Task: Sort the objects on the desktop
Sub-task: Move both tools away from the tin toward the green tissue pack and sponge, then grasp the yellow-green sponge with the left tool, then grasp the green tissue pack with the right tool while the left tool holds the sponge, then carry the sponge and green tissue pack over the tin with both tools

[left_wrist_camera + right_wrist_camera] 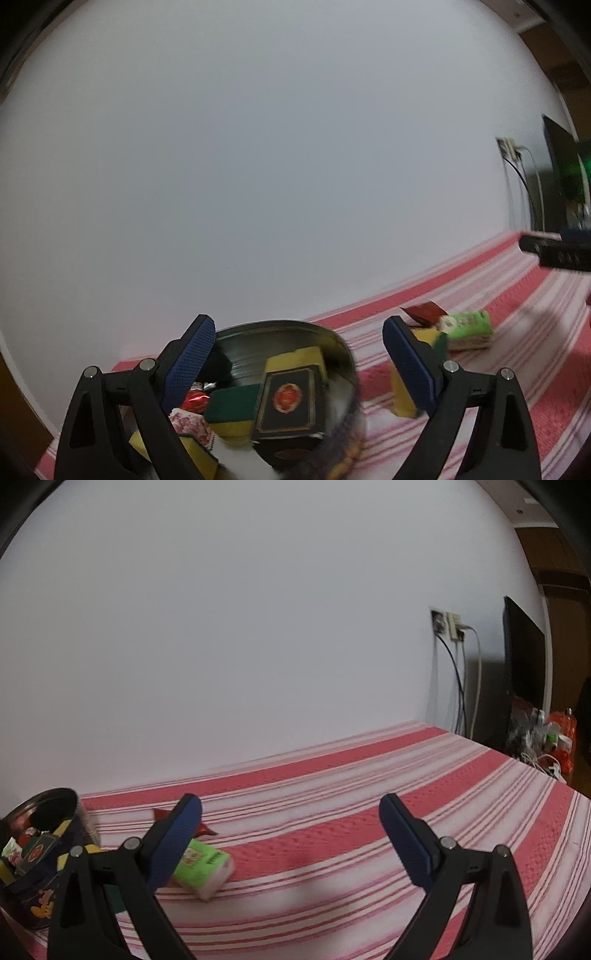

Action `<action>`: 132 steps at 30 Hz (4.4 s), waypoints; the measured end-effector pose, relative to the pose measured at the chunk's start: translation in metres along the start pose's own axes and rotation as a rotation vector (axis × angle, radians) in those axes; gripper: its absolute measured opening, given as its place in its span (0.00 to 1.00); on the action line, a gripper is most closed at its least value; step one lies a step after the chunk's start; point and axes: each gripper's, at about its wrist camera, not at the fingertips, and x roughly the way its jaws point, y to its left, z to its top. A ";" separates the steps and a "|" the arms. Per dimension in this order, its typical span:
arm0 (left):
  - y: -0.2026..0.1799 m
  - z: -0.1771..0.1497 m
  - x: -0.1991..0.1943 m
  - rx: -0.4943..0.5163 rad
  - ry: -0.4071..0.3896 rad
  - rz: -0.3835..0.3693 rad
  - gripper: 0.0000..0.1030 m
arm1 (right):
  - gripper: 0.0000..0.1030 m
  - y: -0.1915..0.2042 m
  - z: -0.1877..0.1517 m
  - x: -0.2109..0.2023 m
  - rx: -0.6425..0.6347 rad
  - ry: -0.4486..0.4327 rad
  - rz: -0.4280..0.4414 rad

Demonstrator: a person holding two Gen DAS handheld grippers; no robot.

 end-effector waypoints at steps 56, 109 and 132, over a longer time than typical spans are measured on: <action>-0.096 0.022 0.095 0.254 0.623 -0.545 0.60 | 0.96 -0.054 0.002 0.028 0.220 0.128 0.128; -0.007 -0.022 -0.023 -0.285 0.495 -0.521 0.41 | 0.48 0.021 -0.038 0.086 -0.131 0.557 0.398; 0.115 0.006 -0.006 -0.363 0.316 -0.175 0.41 | 0.48 0.151 0.007 -0.018 -0.117 0.244 0.609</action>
